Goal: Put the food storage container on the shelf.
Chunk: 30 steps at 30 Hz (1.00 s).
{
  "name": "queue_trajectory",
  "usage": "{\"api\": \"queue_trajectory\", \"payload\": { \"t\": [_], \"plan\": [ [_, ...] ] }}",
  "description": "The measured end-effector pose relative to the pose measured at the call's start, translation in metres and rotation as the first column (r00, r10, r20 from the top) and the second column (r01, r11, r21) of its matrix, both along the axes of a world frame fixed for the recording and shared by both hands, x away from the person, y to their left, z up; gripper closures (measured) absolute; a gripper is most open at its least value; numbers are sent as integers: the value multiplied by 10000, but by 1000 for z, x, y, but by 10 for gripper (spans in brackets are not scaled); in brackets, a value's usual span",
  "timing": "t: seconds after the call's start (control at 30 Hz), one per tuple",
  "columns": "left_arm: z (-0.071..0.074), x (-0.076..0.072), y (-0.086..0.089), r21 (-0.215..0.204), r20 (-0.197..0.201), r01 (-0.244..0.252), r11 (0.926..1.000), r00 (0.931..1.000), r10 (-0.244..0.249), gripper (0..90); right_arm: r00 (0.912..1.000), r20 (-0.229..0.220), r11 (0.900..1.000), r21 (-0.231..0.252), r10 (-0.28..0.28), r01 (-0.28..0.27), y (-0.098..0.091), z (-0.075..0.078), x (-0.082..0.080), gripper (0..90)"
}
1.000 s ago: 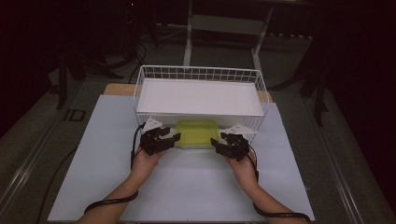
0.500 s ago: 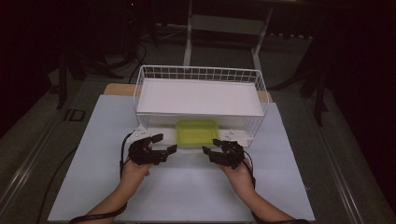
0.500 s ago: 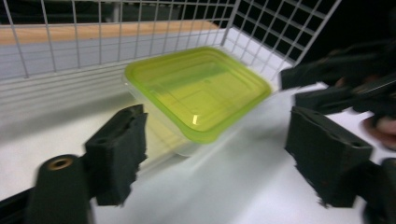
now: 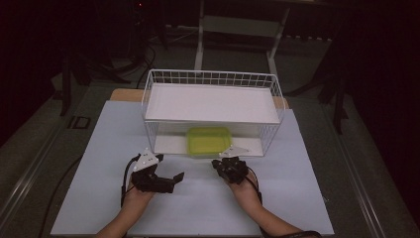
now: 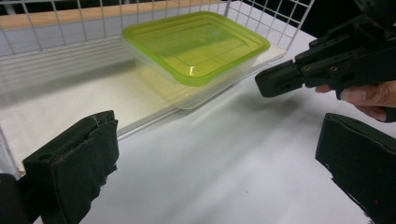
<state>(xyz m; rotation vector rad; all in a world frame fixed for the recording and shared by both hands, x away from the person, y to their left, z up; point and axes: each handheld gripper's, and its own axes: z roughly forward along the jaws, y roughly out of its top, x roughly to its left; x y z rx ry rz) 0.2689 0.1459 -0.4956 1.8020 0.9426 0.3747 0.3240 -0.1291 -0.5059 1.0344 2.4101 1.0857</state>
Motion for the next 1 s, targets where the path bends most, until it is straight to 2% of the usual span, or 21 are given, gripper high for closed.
{"api": "queue_trajectory", "payload": {
  "t": [0.1,0.3,0.4,0.7,0.8,1.0],
  "plan": [
    [0,0,0,-6,162,10,10000,9999,-10,1,10000,-25,10000,-3,-30,30,3,-2,3,895],
    [-1,0,2,-85,239,-80,9999,9997,82,1,9999,-27,9998,-82,-159,159,9,-7,14,895],
    [-3,1,3,-112,198,-103,9999,9997,105,1,9997,-33,9994,-242,-247,246,12,-9,24,898],
    [-5,3,1,-189,177,-151,9997,9997,154,1,9985,121,9985,-109,-536,537,19,-11,40,898],
    [-6,3,1,-327,162,-44,9995,9999,50,1,9976,17,9976,29,-689,689,20,-12,47,898],
    [-8,2,4,-363,198,-66,9993,9998,73,1,9971,131,9971,-125,-751,752,25,-13,59,898]
  ]
}}
